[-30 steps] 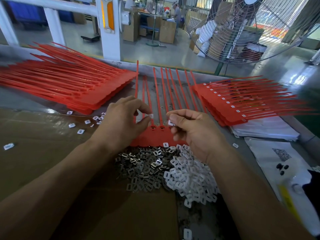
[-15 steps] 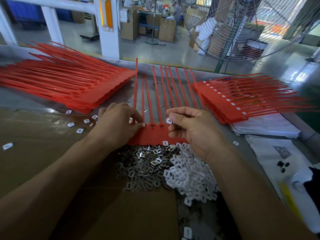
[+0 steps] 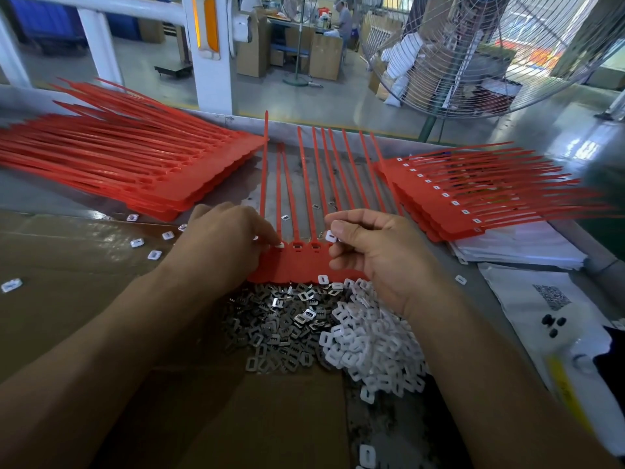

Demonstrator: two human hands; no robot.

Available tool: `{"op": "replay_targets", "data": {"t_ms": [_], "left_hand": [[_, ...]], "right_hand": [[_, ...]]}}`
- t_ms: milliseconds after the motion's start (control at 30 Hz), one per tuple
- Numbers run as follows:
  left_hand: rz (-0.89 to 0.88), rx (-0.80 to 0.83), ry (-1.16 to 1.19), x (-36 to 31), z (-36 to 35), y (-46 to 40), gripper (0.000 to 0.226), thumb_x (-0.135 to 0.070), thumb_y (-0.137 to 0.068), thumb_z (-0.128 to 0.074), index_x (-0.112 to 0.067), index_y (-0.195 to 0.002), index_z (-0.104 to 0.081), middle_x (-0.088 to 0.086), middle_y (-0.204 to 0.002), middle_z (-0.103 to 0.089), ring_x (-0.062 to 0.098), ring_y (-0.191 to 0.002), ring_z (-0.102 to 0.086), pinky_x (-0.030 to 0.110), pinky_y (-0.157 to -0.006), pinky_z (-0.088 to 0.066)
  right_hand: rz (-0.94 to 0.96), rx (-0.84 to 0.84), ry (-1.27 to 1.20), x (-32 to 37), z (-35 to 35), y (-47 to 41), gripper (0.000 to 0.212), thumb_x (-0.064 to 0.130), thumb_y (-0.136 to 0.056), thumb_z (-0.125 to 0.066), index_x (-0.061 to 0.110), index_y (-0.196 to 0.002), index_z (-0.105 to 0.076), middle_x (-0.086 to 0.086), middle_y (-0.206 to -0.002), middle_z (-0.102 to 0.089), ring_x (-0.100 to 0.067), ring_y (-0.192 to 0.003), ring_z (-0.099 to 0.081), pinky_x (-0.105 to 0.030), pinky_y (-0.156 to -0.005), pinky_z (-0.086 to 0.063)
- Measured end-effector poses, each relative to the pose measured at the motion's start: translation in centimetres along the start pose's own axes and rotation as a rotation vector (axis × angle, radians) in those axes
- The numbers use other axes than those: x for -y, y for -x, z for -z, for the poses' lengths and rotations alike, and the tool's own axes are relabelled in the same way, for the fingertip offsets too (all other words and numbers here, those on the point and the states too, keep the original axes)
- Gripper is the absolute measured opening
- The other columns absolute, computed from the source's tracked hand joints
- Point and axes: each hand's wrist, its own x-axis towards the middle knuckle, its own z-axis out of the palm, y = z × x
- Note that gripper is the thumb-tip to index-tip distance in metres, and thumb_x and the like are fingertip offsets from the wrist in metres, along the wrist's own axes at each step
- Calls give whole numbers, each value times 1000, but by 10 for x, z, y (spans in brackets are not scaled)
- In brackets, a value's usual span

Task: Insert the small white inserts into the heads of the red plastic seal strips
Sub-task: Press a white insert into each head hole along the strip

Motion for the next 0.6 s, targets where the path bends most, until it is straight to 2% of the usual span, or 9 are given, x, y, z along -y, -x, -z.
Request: {"op": "replay_targets", "data": {"t_ms": [100,200,433,600], "left_hand": [[-79,34,-107,1,2,-1,35,-18,-93,-62,-48,-109,-72,-17,-119,-67,11,-118,-55,35,-105,-31],[-124,62,-173,-1,3,-1,39,-17,-90,-66,-47,-114,-69,-21,-121,-63,7,-119,-48,29,-99,-25],[-180,124,-236,-9,8,0,46,-13,-88,-59,-42,-122,-66,-19,-124,-59,9,-118,-46,32,-100,-31],[-258,76,-332,-17,5,1,34,-18,-87,-55,-34,-113,-68,-13,-121,-58,13,-116,-47,31,-93,-33]], "right_hand": [[-4,10,7,-1,0,0,10,4,-95,-70,7,-99,-79,-5,-75,-73,-16,-66,-70,-27,-60,-59],[-6,13,15,-2,-2,-1,11,4,-95,-70,8,-98,-79,-4,-75,-73,-16,-67,-70,-27,-60,-59],[0,16,-21,-2,-5,0,12,2,-96,-68,7,-97,-79,-4,-75,-72,-15,-67,-70,-27,-61,-59],[-6,2,-54,-3,-7,-1,14,-3,-95,-66,4,-97,-77,-7,-77,-74,-20,-72,-73,-27,-65,-61]]}}
